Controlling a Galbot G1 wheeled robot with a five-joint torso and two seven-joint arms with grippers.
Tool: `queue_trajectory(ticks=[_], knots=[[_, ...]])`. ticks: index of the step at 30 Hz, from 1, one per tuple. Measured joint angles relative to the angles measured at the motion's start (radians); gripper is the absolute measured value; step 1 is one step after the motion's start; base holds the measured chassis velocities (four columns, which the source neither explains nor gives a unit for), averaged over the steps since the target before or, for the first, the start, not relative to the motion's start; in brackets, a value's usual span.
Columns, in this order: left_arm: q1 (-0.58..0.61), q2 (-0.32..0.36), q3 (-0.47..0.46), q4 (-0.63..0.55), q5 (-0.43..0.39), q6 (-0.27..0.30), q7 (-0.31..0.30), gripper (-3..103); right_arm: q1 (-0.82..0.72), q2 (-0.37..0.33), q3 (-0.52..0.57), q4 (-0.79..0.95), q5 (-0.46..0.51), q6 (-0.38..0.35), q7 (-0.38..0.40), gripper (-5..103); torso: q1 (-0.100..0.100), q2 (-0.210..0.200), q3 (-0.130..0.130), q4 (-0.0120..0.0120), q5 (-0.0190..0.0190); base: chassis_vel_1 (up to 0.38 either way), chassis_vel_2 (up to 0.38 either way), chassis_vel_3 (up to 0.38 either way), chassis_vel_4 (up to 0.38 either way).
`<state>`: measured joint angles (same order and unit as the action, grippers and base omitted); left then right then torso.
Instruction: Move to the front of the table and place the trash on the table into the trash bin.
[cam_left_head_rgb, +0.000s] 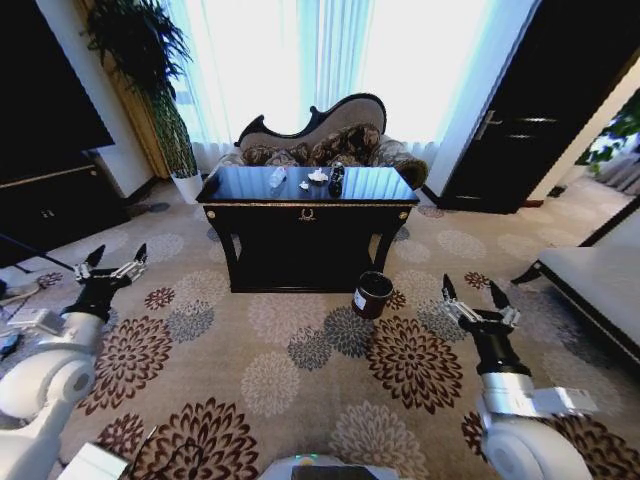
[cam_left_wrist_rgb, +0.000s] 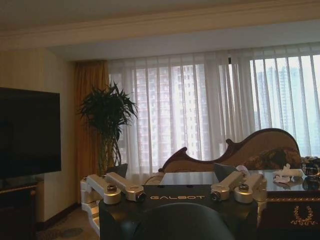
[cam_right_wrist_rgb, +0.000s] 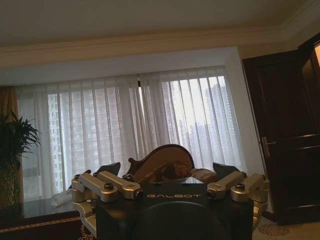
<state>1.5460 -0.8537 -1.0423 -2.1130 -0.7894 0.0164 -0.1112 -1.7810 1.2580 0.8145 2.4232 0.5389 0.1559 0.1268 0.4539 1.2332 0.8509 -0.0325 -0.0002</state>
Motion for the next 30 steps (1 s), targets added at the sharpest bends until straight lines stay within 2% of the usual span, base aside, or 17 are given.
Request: queue_trajectory(ticks=[5, 21, 30], knots=[[0.003, -0.004, -0.002, 0.0, 0.0, -0.001, 0.0, 100, -0.001, 0.001, 0.0, 0.0, 0.0, 0.003, -0.006, 100, 0.0, 0.0, 0.0, 0.0, -0.0001, 0.0, 0.0, 0.0, 0.0], [0.01, -0.016, -0.003, -0.013, 0.009, 0.001, 0.003, 100, 0.007, 0.0, -0.021, -0.02, -0.008, 0.004, -0.02, 100, 0.0, 0.0, 0.0, 0.0001, 0.0, 0.0, 0.0, 0.0, 0.0], [0.016, -0.024, -0.001, -0.018, 0.013, 0.0, 0.004, 100, 0.008, -0.003, -0.022, -0.027, -0.008, 0.009, -0.036, 100, 0.0, 0.0, 0.0, 0.0, -0.0002, -0.102, 0.107, 0.11, -0.112]])
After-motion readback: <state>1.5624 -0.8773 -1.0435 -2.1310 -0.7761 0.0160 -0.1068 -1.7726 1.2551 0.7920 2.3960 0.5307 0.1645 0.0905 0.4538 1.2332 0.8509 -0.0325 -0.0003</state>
